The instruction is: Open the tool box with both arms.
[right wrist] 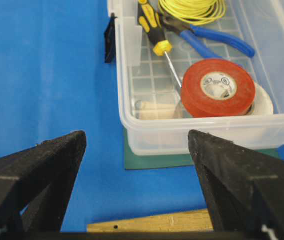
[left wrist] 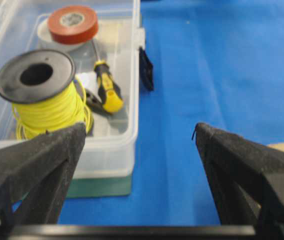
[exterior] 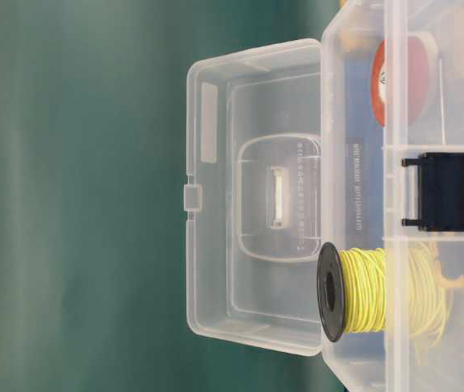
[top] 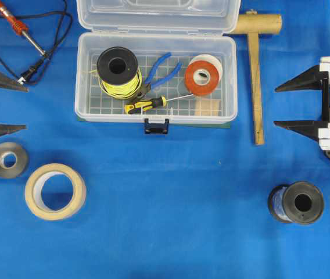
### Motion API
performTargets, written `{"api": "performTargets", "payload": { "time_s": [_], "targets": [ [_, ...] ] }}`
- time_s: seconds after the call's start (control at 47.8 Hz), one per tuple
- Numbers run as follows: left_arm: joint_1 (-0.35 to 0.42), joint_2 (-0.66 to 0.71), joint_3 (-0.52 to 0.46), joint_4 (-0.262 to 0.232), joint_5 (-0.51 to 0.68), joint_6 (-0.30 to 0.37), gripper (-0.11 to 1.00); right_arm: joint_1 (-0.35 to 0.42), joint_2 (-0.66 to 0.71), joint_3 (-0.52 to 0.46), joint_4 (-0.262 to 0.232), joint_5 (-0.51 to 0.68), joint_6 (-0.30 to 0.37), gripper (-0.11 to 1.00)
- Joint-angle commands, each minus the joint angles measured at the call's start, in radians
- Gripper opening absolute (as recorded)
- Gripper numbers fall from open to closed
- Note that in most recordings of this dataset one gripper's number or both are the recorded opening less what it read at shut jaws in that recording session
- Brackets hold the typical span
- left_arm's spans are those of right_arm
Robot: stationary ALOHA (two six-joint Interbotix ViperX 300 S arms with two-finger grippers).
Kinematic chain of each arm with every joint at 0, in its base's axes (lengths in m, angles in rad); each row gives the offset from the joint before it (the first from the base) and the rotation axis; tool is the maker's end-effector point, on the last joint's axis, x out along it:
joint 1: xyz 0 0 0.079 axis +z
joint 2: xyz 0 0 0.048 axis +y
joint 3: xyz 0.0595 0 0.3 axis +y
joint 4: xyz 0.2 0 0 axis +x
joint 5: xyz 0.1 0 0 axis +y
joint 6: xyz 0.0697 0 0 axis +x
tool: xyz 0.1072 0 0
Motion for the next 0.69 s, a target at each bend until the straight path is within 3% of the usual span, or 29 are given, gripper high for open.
{"api": "performTargets", "payload": {
  "time_s": [0.0,0.669],
  "targets": [
    [-0.002,-0.002,-0.006,-0.003,0.002,-0.012,0.87,0.002,0.012,-0.011,0.003,-0.014,0.002,0.82],
    [-0.002,-0.005,-0.005,-0.003,0.025,-0.021,0.87,0.006,0.014,-0.011,0.002,-0.011,0.002,0.82]
  ]
}}
